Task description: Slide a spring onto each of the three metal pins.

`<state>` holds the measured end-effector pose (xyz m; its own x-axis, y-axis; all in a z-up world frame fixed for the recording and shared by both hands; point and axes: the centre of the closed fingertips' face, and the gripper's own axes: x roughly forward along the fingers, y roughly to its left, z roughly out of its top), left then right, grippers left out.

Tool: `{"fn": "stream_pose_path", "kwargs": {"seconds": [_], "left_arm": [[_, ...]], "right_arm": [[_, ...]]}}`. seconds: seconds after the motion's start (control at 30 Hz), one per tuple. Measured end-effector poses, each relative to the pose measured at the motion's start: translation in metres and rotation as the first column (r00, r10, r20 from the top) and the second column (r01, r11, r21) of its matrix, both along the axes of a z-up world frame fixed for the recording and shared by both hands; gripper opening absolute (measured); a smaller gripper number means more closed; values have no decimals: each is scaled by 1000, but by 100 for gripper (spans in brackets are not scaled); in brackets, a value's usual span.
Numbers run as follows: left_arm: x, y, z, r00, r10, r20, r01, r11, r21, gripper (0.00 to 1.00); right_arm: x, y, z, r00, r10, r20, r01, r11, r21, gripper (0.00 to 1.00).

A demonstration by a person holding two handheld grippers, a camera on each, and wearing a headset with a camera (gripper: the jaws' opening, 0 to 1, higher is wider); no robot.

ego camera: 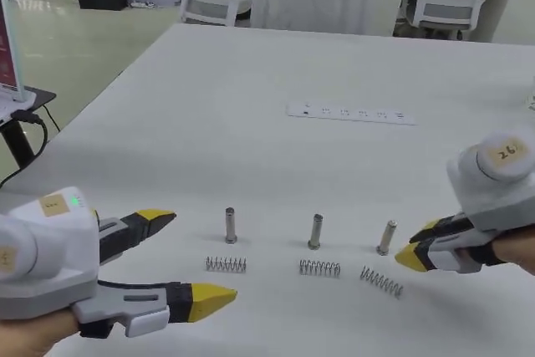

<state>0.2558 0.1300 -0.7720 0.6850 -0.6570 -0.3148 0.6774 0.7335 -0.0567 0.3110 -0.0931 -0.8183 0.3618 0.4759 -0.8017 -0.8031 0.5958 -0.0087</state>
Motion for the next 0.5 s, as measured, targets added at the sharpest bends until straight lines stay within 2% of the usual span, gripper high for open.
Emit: {"fn": "stream_pose_path", "kwargs": {"seconds": [0.27,0.5], "left_arm": [[1,0,2,1000,-4,4,4,1000,2,79],[0,1,2,1000,0,4,0,1000,-1,79]], "right_arm": [[-14,4,-8,998,52,-29,-52,999,-6,20],[-22,7,-21,992,105,-64,-108,994,-36,18]]}}
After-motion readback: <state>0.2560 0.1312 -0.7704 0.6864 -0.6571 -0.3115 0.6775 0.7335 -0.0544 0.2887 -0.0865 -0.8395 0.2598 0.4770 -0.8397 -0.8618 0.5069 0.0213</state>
